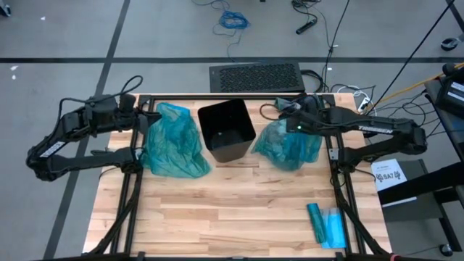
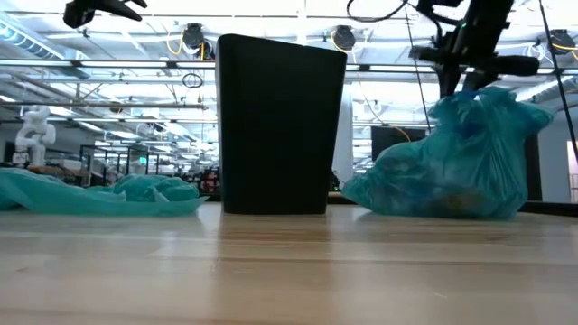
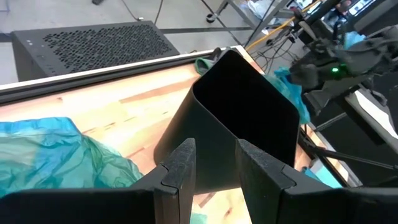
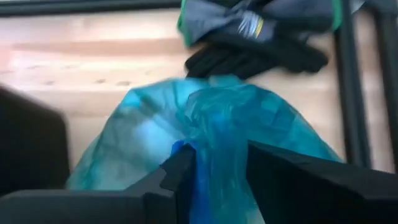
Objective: Place trash/remove bag and relplace
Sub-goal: Remove the trash bag from the trash bin
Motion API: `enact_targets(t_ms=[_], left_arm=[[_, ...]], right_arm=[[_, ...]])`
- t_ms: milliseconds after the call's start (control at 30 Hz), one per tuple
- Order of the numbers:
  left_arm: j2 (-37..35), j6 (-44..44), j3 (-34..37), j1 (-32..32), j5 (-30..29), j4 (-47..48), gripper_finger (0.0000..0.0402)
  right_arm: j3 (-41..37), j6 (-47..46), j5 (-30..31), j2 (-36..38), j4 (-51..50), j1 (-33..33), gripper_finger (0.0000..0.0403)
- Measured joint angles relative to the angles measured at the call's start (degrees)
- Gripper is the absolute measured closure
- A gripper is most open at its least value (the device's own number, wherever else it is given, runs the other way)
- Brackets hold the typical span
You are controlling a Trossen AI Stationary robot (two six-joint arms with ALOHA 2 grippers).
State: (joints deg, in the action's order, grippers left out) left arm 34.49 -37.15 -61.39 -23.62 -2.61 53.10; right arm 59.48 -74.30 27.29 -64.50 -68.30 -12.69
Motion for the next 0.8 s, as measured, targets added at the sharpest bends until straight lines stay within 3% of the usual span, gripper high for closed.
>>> enact_targets(t_ms=[200,500,700,800], left_arm=[[1.7,0.0,0.0,0.0,-1.4,0.0,0.0288],[4.5,0.6,0.0,0.0,-2.2,0.0,0.0288],[5.9,0.6,0.0,0.0,-2.2,0.0,0.0288],[6.3,0.6,0.0,0.0,-2.2,0.0,0.0288]], right_arm=[[0.0,-3.3,-6.5,6.5,0.5,0.4,0.0268],[5.6,-5.3,-6.9,12.8,-1.2,3.8,0.0288],[13.0,-4.0,-6.2,12.8,-12.2,4.1,0.0309],[16.5,-3.6,-0.9,12.8,-19.7,3.4,0.0321]])
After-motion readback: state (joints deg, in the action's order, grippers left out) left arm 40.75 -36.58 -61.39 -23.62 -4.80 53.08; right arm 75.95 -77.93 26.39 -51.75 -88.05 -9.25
